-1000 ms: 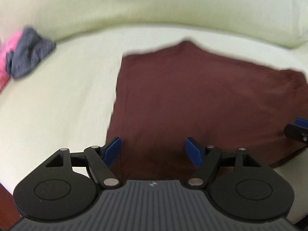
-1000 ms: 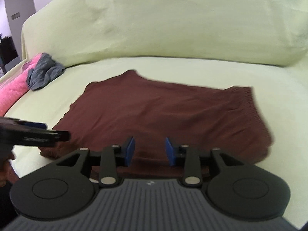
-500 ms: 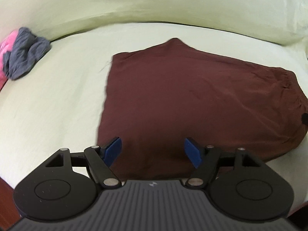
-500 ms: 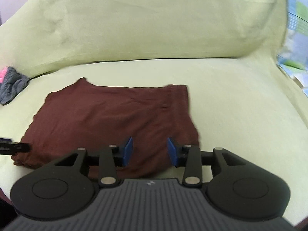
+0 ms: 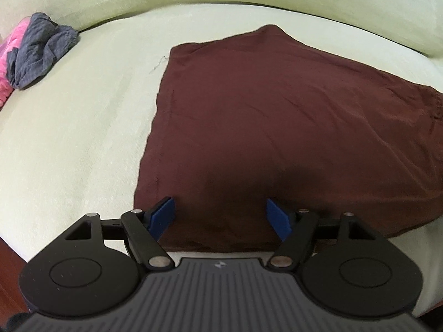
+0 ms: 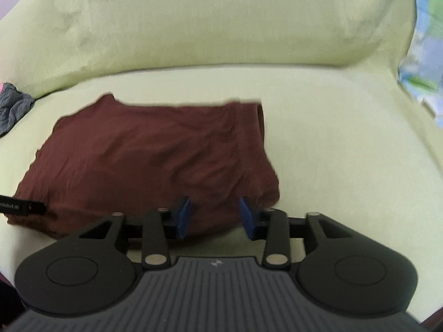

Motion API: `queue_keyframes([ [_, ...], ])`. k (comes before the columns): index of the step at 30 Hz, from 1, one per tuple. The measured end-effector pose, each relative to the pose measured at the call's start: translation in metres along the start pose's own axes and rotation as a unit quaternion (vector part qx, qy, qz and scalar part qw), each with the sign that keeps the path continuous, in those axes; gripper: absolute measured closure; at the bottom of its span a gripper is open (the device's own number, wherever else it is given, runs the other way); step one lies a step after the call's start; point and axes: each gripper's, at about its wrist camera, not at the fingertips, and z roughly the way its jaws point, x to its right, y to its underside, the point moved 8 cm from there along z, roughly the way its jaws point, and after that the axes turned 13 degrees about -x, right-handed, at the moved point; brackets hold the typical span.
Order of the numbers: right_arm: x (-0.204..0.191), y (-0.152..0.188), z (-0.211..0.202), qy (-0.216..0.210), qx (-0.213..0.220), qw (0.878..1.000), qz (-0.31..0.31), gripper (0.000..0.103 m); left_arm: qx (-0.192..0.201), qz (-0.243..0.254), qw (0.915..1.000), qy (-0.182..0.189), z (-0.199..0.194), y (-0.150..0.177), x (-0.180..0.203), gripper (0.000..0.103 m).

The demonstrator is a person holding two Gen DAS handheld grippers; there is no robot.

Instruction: Fold clothes

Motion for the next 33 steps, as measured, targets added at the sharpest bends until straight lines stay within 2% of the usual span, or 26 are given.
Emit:
queue_keyframes([
  [2,-0.006,-0.016,-0.001,-0.007,0.017,1.000,-0.004,0.060,0.000,0.001,1.0000,-0.001,0.008,-0.006,0.000,0.027],
  [3,-0.009,-0.022,0.001,-0.009,0.021,1.000,-0.010,0.058,-0.001,0.001,1.0000,-0.002,0.012,-0.009,-0.001,0.024],
  [5,-0.014,-0.033,0.004,-0.012,0.029,0.999,-0.021,0.058,0.002,0.000,1.0000,-0.005,0.016,-0.006,-0.001,0.016],
  [8,-0.030,-0.051,0.019,-0.021,0.039,0.997,-0.062,0.058,0.014,-0.011,0.9998,0.000,0.020,-0.003,-0.006,0.013],
  [11,-0.032,-0.064,0.045,-0.008,0.022,0.996,-0.087,0.058,0.019,-0.016,0.9997,0.009,0.024,-0.001,-0.011,0.007],
  [13,-0.014,-0.073,0.069,0.028,0.004,0.996,-0.089,0.061,0.019,-0.015,0.9997,0.009,0.025,-0.001,-0.013,0.003],
  [14,-0.004,-0.076,0.076,0.041,-0.003,0.996,-0.085,0.065,0.020,-0.014,0.9996,0.010,0.027,-0.002,-0.014,0.002],
  [15,0.012,-0.077,0.083,0.044,-0.007,0.997,-0.070,0.081,0.022,-0.014,0.9996,0.011,0.028,-0.002,-0.015,0.001],
  [16,0.030,-0.078,0.089,0.045,-0.009,0.998,-0.052,0.103,0.024,-0.014,0.9995,0.011,0.028,-0.001,-0.015,0.000],
  [17,0.038,-0.079,0.091,0.041,-0.007,0.998,-0.042,0.103,0.026,-0.014,0.9995,0.013,0.029,-0.001,-0.015,0.000],
  [19,0.056,-0.081,0.085,-0.014,-0.009,1.000,0.009,0.103,0.028,-0.015,0.9994,0.015,0.029,-0.001,-0.016,0.000],
  [21,0.056,-0.082,0.074,-0.016,-0.009,1.000,0.019,0.103,0.028,-0.013,0.9994,0.015,0.027,-0.002,-0.015,0.003],
  [23,0.050,-0.081,0.056,-0.008,0.014,1.000,0.023,0.081,0.029,-0.007,0.9995,0.014,0.021,-0.003,-0.012,0.011],
  [24,0.042,-0.078,0.042,-0.019,0.032,0.999,0.023,0.067,0.031,-0.006,0.9994,0.017,0.018,-0.003,-0.011,0.014],
  [25,0.030,-0.070,0.028,-0.035,0.043,0.998,0.020,0.064,0.033,-0.005,0.9993,0.020,0.014,-0.003,-0.009,0.014],
  [27,0.012,-0.050,0.020,-0.052,0.029,0.998,0.012,0.064,0.040,0.000,0.9988,0.028,0.009,-0.004,-0.006,0.014],
  [29,0.001,-0.032,0.019,-0.062,0.009,0.998,0.006,0.064,0.042,0.010,0.9989,0.020,0.008,-0.002,-0.004,0.014],
  [30,-0.003,-0.015,0.023,-0.055,-0.010,0.998,-0.003,0.065,0.039,0.010,0.9991,0.013,0.012,0.001,-0.007,0.014],
  [32,0.003,0.005,0.032,-0.030,-0.034,0.999,-0.008,0.073,0.036,0.003,0.9993,0.005,0.013,0.006,-0.017,0.014],
  [33,0.007,0.009,0.031,-0.034,-0.031,0.999,0.001,0.075,0.037,-0.005,0.9993,0.005,0.010,0.008,-0.022,0.015],
])
